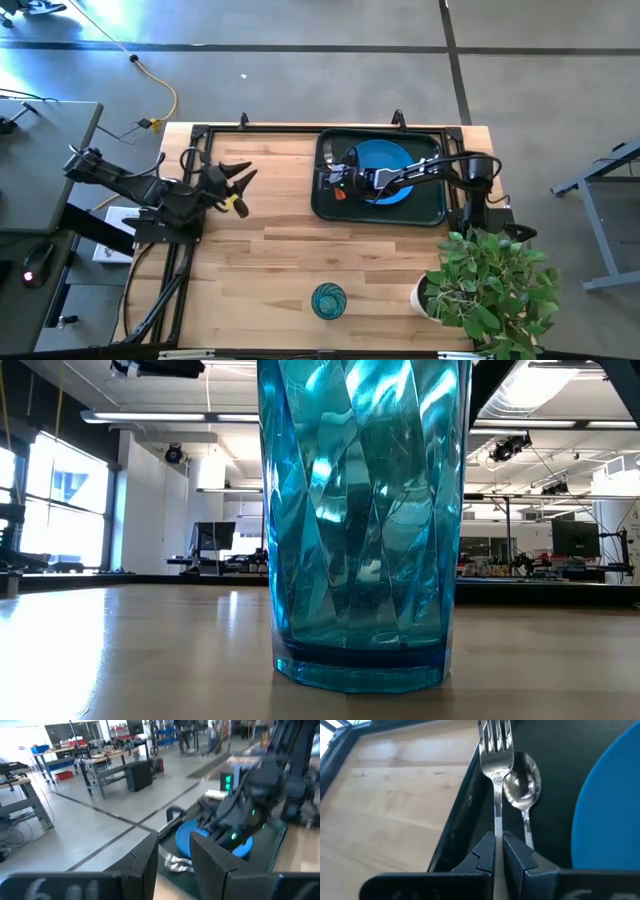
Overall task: Pick and place plate/cup/fork/spoon on tray
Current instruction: Put the orange fork on the green serving tray to the left of the orange spoon, then put the blue cup on the green serving tray to the right of the blue plate
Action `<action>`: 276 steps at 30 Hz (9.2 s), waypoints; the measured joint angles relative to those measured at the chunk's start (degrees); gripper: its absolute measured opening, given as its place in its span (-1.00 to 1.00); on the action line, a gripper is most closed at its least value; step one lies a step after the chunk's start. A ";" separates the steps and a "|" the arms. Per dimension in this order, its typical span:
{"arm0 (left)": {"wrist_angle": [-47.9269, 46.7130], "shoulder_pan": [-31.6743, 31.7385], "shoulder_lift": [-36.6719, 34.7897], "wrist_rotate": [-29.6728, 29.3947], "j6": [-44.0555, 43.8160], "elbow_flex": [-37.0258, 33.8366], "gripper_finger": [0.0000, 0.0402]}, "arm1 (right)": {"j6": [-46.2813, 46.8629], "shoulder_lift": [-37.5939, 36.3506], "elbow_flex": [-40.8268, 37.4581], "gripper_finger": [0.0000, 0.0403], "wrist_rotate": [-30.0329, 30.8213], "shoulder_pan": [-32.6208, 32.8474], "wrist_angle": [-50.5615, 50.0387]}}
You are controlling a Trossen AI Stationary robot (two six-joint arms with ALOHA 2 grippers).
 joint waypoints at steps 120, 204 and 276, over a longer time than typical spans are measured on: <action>-0.54 2.59 -1.39 2.85 10.91 -0.01 -0.49 | -30.17 -18.73 19.65 -0.03 -20.76 25.29 -28.18; -2.59 2.57 -1.39 4.87 9.41 -0.08 -0.49 | -31.57 6.40 51.70 -0.02 -20.67 34.16 -66.17; -2.56 2.58 -1.38 4.87 9.25 -0.08 -0.49 | -31.43 7.36 51.90 -0.95 -21.60 34.47 -73.57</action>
